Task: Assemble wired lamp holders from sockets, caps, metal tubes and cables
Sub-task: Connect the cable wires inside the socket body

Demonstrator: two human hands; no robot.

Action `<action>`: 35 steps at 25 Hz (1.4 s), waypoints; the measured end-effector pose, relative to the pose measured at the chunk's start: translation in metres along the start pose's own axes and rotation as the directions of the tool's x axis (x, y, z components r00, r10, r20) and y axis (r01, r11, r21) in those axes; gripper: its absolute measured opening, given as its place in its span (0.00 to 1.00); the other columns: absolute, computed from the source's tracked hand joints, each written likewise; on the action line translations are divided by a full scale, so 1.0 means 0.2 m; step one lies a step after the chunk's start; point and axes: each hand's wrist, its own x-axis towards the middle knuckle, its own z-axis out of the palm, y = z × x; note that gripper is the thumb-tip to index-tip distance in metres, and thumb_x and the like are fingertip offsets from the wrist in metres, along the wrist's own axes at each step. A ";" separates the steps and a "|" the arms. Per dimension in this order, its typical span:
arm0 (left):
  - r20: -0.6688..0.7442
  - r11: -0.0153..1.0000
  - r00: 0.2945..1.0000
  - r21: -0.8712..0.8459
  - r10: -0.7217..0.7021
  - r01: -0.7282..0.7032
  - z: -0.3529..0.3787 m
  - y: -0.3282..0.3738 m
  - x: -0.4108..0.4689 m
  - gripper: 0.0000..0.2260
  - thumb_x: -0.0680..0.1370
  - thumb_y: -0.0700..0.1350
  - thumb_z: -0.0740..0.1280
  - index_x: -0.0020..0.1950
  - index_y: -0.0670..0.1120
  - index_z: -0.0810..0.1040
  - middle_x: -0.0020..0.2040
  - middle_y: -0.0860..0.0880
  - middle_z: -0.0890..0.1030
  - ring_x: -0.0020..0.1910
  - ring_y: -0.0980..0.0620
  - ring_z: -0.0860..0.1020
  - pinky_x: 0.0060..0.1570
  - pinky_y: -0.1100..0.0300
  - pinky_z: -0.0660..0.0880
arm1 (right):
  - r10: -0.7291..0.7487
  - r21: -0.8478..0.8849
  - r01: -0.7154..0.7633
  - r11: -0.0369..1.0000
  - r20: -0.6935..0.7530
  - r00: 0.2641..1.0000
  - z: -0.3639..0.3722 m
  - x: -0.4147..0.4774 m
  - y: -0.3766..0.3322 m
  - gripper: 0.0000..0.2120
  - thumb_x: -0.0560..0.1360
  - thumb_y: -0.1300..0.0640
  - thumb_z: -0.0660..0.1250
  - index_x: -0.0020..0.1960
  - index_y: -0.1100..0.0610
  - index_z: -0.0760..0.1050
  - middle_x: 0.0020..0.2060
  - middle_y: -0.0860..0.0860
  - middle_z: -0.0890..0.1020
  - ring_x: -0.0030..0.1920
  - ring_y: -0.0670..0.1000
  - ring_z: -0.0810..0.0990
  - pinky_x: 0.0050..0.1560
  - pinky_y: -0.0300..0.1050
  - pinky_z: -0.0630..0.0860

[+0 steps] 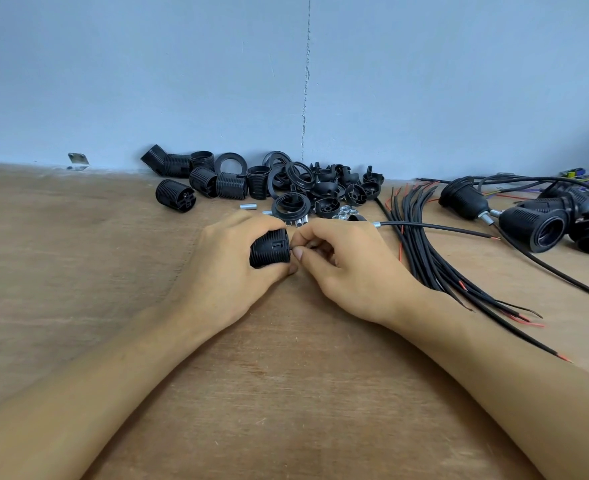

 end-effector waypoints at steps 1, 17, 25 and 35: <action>0.003 1.000 1.000 -0.001 -0.005 0.005 0.00 0.00 0.00 0.17 0.68 0.48 0.83 0.55 0.51 0.85 0.47 0.55 0.82 0.46 0.56 0.79 0.48 0.64 0.73 | 0.002 -0.003 -0.002 1.000 -0.007 1.000 0.00 0.00 0.00 0.08 0.76 0.66 0.67 0.44 0.55 0.80 0.30 0.33 0.76 0.38 0.33 0.77 0.41 0.23 0.67; -0.006 1.000 1.000 0.022 -0.010 0.010 0.00 0.00 0.00 0.18 0.67 0.48 0.83 0.55 0.51 0.85 0.46 0.54 0.82 0.47 0.54 0.79 0.48 0.61 0.73 | 0.068 -0.084 -0.065 0.994 0.038 0.997 0.00 0.01 0.02 0.05 0.79 0.61 0.66 0.47 0.57 0.79 0.37 0.48 0.83 0.41 0.45 0.76 0.43 0.28 0.67; -0.012 0.999 1.000 0.049 0.022 -0.021 0.01 0.03 0.00 0.17 0.67 0.47 0.82 0.54 0.49 0.85 0.45 0.54 0.82 0.45 0.51 0.79 0.46 0.53 0.77 | 0.145 -0.027 -0.145 0.989 0.021 0.989 0.03 0.01 0.02 0.07 0.79 0.60 0.66 0.43 0.52 0.76 0.32 0.44 0.80 0.36 0.44 0.76 0.37 0.31 0.68; -0.003 1.000 1.000 0.019 0.022 -0.022 0.03 0.04 0.00 0.12 0.69 0.47 0.81 0.50 0.49 0.85 0.43 0.54 0.81 0.43 0.53 0.79 0.43 0.50 0.77 | 0.163 0.004 -0.164 0.987 0.020 0.986 0.03 0.01 0.02 0.08 0.78 0.62 0.66 0.42 0.52 0.76 0.31 0.44 0.79 0.34 0.42 0.75 0.37 0.30 0.68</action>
